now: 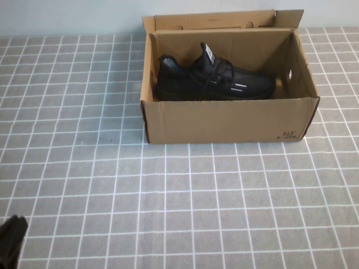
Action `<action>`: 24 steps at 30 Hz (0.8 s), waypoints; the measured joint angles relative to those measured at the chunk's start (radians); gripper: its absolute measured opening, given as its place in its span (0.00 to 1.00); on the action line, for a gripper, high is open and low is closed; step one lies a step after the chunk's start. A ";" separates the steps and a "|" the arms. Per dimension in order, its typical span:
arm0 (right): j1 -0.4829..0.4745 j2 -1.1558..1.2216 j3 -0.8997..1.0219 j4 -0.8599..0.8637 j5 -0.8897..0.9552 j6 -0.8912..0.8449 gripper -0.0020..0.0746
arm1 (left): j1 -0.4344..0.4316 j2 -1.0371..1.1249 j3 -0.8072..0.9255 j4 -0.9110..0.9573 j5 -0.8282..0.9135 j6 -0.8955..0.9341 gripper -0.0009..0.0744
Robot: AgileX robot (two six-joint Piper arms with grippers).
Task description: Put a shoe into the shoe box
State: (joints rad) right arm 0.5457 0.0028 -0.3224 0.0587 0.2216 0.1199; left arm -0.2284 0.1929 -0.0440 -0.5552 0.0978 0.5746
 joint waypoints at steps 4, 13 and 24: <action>0.000 0.000 0.049 0.005 -0.024 0.000 0.01 | 0.000 0.000 0.063 0.000 -0.033 0.000 0.01; 0.000 0.002 0.148 0.005 -0.021 0.000 0.01 | 0.000 0.000 0.070 -0.011 0.034 0.000 0.01; 0.000 0.002 0.278 0.005 -0.011 0.000 0.01 | 0.000 0.000 0.070 -0.011 0.052 0.000 0.01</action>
State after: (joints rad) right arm 0.5457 0.0049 -0.0448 0.0641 0.2109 0.1199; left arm -0.2284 0.1929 0.0260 -0.5662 0.1501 0.5746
